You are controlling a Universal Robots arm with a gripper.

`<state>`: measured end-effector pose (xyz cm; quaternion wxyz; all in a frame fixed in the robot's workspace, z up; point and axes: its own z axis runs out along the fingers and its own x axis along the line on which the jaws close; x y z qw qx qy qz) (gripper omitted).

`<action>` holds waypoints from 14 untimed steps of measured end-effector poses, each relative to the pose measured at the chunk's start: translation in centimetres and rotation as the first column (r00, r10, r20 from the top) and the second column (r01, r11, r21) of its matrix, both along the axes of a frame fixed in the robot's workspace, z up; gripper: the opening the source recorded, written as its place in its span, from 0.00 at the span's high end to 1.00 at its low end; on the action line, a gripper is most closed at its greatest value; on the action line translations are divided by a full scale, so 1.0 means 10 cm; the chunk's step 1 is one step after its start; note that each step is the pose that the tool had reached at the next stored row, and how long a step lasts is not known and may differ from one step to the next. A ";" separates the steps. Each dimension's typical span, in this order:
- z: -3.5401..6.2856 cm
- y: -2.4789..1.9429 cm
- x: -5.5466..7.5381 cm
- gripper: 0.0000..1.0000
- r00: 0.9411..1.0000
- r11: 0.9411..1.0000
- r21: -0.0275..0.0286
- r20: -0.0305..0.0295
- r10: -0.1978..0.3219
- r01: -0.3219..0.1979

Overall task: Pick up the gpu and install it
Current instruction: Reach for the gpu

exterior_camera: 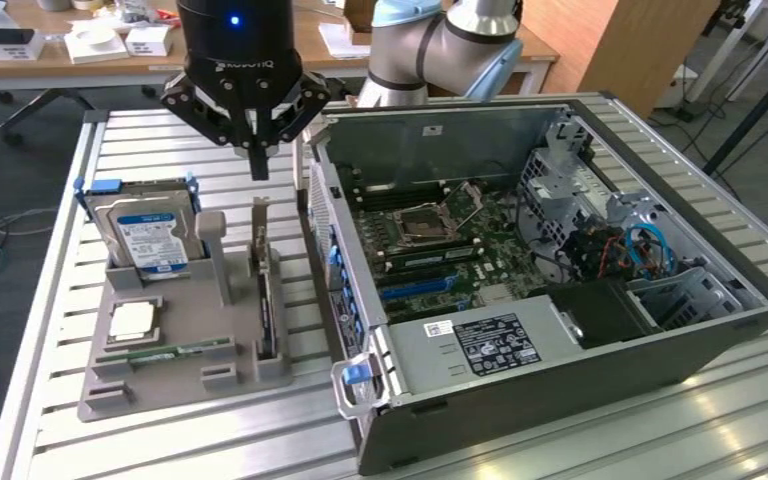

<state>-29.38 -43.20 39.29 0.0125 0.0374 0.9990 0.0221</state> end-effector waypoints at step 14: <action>0.000 -0.088 -0.01 0.90 1.000 1.000 0.000 0.000 0.000 0.000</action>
